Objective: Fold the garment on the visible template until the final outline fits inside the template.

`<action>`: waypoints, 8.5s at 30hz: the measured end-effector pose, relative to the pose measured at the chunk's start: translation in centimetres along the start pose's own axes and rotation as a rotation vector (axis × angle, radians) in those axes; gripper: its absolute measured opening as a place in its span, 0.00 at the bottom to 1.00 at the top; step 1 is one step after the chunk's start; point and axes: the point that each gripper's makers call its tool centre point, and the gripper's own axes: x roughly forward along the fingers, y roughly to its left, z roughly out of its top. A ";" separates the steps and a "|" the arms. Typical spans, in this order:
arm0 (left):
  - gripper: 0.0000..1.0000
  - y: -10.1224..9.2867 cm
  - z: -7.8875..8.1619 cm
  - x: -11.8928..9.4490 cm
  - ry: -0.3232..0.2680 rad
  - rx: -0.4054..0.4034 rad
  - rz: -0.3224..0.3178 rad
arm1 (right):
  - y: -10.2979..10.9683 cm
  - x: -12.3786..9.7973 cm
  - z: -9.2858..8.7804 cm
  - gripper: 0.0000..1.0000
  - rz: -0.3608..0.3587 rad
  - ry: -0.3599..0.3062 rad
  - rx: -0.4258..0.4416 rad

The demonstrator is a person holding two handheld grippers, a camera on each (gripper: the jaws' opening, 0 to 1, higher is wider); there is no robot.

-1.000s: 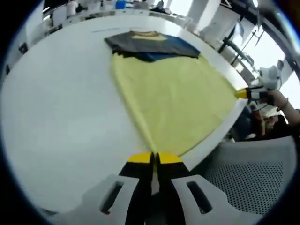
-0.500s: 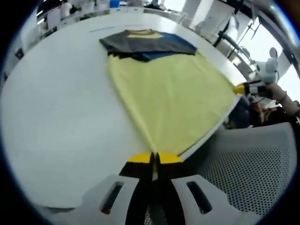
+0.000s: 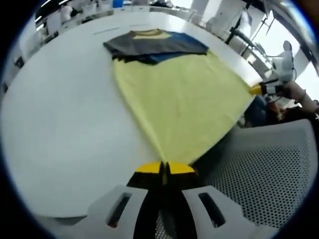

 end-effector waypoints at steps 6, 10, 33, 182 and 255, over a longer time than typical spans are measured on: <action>0.00 -0.1 -0.4 -0.5 0.016 -0.016 -0.002 | 0.3 -0.1 -0.5 0.00 0.014 0.014 -0.002; 0.00 -0.3 0.0 -1.1 0.014 -0.019 -0.006 | 0.6 -0.6 -0.1 0.00 0.016 0.012 -0.011; 0.00 -0.3 6.8 -6.1 -0.090 0.027 -0.017 | 1.7 -5.6 7.2 0.00 -0.007 -0.078 -0.100; 0.00 20.1 30.5 11.1 -0.432 -0.205 0.307 | -13.7 15.3 31.6 0.00 -0.196 -0.275 0.139; 0.00 21.2 32.9 12.6 -0.475 -0.019 0.180 | -15.1 15.8 34.3 0.00 -0.177 -0.376 0.088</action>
